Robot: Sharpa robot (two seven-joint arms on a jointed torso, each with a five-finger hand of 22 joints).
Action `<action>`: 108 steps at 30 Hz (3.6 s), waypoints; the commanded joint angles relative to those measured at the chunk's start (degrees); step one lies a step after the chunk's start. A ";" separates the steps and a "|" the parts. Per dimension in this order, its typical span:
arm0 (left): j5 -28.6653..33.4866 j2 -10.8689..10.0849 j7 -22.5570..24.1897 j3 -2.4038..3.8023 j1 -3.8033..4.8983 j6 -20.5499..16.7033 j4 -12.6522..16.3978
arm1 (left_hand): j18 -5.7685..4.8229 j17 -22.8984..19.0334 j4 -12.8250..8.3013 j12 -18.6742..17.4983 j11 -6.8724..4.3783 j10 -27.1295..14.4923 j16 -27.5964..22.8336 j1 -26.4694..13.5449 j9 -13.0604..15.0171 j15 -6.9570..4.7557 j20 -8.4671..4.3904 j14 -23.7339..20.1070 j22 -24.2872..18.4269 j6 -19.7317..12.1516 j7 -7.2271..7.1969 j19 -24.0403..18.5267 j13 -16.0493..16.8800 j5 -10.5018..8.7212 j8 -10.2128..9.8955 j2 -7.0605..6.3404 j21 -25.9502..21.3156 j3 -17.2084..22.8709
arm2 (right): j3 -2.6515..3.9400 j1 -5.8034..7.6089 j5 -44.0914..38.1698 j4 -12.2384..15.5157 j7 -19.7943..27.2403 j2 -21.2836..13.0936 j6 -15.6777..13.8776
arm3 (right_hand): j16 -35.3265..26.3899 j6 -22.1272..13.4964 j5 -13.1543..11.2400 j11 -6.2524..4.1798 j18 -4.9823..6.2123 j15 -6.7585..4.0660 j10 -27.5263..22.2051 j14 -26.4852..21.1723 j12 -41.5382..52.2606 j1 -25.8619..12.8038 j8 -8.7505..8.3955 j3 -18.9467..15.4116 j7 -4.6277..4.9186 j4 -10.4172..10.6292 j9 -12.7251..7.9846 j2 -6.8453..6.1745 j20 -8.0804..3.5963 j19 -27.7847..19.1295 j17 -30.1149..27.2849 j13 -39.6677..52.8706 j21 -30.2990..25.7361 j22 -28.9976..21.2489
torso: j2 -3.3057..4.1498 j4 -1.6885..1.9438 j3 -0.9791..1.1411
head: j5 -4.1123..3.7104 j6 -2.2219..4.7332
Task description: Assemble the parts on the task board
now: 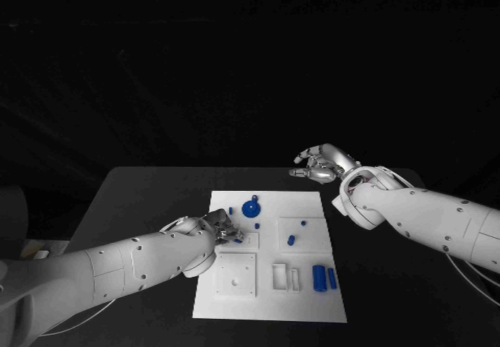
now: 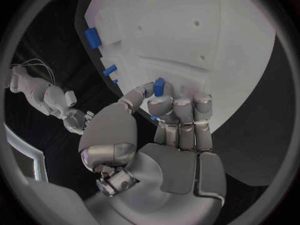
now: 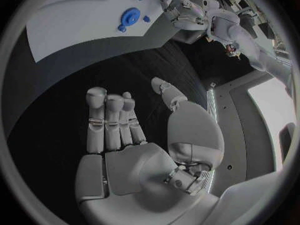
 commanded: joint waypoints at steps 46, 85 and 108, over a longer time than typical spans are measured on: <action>-0.26 1.15 0.94 -0.06 -0.29 1.18 -0.46 | 1.45 -0.95 3.38 2.45 -4.17 -3.99 1.52 0.03 2.02 -4.54 -6.66 3.22 0.81 9.20 -7.75 -0.39 -1.83 -8.13 4.01 -1.47 0.56 -0.49 | 0.03 0.00 0.01 0.09 0.16 0.26 1.13 | -0.38 -0.33 0.38 0.10 5.82 -0.28 -0.56 0.18 0.30 0.06 0.14 -0.46 0.61 -0.08 -0.12 0.72 0.15 0.05 -0.08 -0.26 -0.41 0.11 | -0.02 0.02 0.00 | -0.30 -0.11; 0.06 0.85 0.21 -0.05 -0.28 1.45 -0.97 | 1.87 -2.21 11.14 4.64 -4.20 -4.64 2.60 -0.63 1.78 -4.73 -6.61 2.76 0.68 8.25 -7.79 -0.60 -4.51 -23.14 5.84 -7.18 0.77 -0.05 | 0.03 0.00 -0.06 0.23 0.19 0.07 1.01 | -0.39 -0.32 0.25 0.11 5.82 -0.27 -0.65 0.15 0.42 -0.05 0.13 -0.61 0.62 -0.05 -0.18 0.63 0.18 0.04 -0.08 -0.44 -0.49 0.17 | 0.04 0.02 -0.02 | -0.36 -0.02; 0.21 -0.01 -0.01 -0.02 -0.22 0.87 -0.98 | 1.93 -2.24 12.17 4.87 -4.19 -4.69 2.77 -0.90 1.82 -4.75 -6.61 2.71 0.66 8.17 -7.79 -0.60 -4.63 -23.26 6.00 -7.67 0.84 -0.20 | 0.03 0.00 -0.06 0.13 0.20 -0.14 0.94 | -0.39 -0.34 0.18 0.12 5.82 -0.26 -0.67 0.16 0.50 -0.17 0.11 -0.69 0.63 0.04 -0.21 0.61 0.19 0.06 -0.08 -0.54 -0.53 0.21 | 0.00 0.03 -0.06 | -0.42 0.21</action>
